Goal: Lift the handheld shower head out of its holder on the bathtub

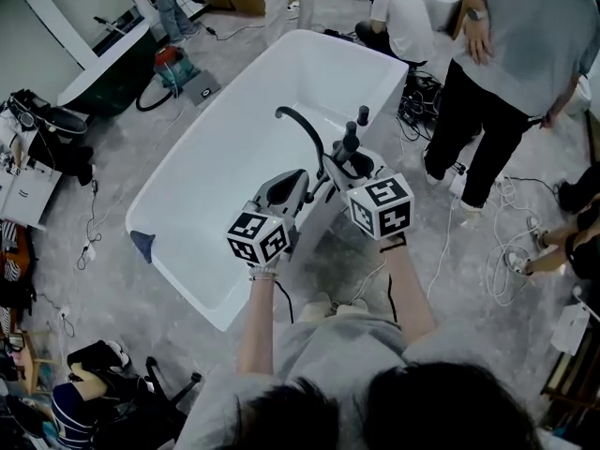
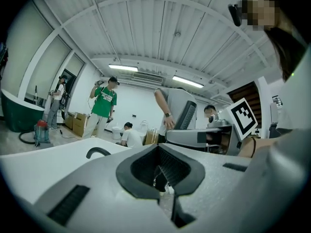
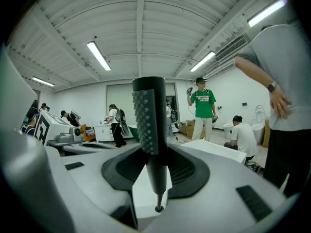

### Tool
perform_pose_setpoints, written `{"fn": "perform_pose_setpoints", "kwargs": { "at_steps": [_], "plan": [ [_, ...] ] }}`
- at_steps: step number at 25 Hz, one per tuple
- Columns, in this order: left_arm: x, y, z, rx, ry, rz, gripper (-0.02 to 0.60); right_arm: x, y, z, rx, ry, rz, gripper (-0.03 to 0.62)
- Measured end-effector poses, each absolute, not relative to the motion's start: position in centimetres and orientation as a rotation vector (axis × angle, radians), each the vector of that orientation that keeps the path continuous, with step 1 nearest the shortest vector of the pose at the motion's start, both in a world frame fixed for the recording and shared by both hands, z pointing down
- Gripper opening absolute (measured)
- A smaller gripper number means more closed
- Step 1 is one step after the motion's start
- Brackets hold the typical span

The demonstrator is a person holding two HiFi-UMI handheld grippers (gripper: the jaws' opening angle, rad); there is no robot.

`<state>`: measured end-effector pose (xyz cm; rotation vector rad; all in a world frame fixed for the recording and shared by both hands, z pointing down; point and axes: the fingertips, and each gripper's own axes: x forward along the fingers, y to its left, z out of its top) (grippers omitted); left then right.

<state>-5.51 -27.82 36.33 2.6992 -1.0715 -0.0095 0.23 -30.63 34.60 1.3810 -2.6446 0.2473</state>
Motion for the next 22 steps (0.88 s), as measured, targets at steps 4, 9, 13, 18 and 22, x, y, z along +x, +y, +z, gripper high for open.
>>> {"fn": "perform_pose_setpoints", "kwargs": {
  "at_steps": [4,9,13,18,22],
  "plan": [
    [-4.6,-26.9,35.0,2.737,-1.029,-0.011,0.006,1.2,-29.5,33.5,1.409,-2.647,0.232,0.133],
    [-3.5,-25.8,34.1,2.775,-0.983,-0.01,0.006,2.5,-28.4,32.1,1.455,-2.643,0.208,0.132],
    [-2.7,-24.9,33.4,2.8,-0.954,-0.016,0.006,3.6,-27.8,31.0,1.495,-2.639,0.191,0.133],
    [-2.3,-24.0,32.5,2.832,-0.934,-0.011,0.006,4.7,-26.7,30.0,1.535,-2.637,0.177,0.132],
    [-2.3,-23.3,32.0,2.873,-0.94,0.03,0.006,4.8,-25.9,29.5,1.559,-2.635,0.181,0.132]
  ]
}}
